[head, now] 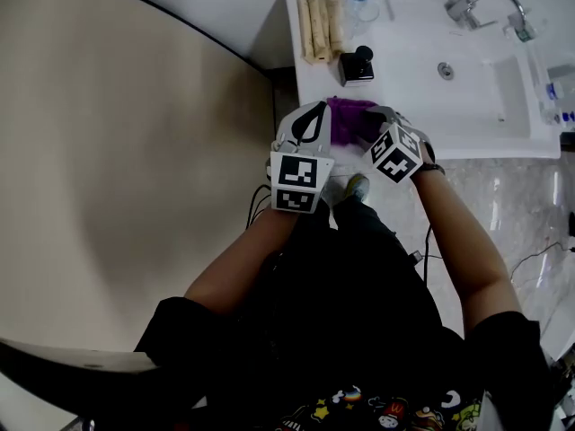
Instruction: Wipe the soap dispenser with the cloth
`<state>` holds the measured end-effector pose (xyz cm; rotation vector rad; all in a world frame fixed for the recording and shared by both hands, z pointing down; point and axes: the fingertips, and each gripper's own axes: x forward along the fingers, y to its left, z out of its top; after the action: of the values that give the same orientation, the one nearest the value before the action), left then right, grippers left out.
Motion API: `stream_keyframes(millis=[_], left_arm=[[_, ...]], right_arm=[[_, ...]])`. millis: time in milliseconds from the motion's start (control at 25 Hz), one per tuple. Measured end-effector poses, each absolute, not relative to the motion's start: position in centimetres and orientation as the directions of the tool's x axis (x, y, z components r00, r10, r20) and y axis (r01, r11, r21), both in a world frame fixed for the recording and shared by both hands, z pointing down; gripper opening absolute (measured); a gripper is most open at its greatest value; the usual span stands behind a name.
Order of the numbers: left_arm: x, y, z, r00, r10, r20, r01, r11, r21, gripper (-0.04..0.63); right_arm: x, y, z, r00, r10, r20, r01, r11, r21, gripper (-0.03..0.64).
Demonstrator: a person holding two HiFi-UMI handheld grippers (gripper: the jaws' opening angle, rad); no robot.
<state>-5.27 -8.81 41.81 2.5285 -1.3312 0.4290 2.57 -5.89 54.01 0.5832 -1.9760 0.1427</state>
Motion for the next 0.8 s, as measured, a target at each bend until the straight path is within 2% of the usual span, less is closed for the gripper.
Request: stream_keyframes(millis=[160, 360, 520, 800], left_arm=[[-4.2, -9.3, 43.6, 0.533, -0.727, 0.432, -0.828, -0.554, 0.089, 0.000], [-3.7, -9.4, 44.4, 0.504, -0.721, 0.475, -0.844, -0.529, 0.091, 0.000], [-3.5, -9.5, 44.4, 0.492, -0.727, 0.478, -0.852, -0.516, 0.091, 0.000], [-3.7, -9.6, 44.2, 0.476, -0.734, 0.485, -0.860, -0.503, 0.083, 0.000]], right_arm=[[2.5, -6.0, 54.5, -0.358, -0.296, 0.886, -0.446, 0.887, 0.116, 0.217], [2.0, -5.2, 54.8, -0.366, -0.226, 0.903, -0.410, 0.910, 0.061, 0.144], [1.7, -4.7, 55.0, -0.386, -0.224, 0.895, -0.403, 0.913, 0.055, 0.084], [1.9, -5.4, 54.2, -0.439, -0.256, 0.861, -0.486, 0.874, 0.012, 0.063]])
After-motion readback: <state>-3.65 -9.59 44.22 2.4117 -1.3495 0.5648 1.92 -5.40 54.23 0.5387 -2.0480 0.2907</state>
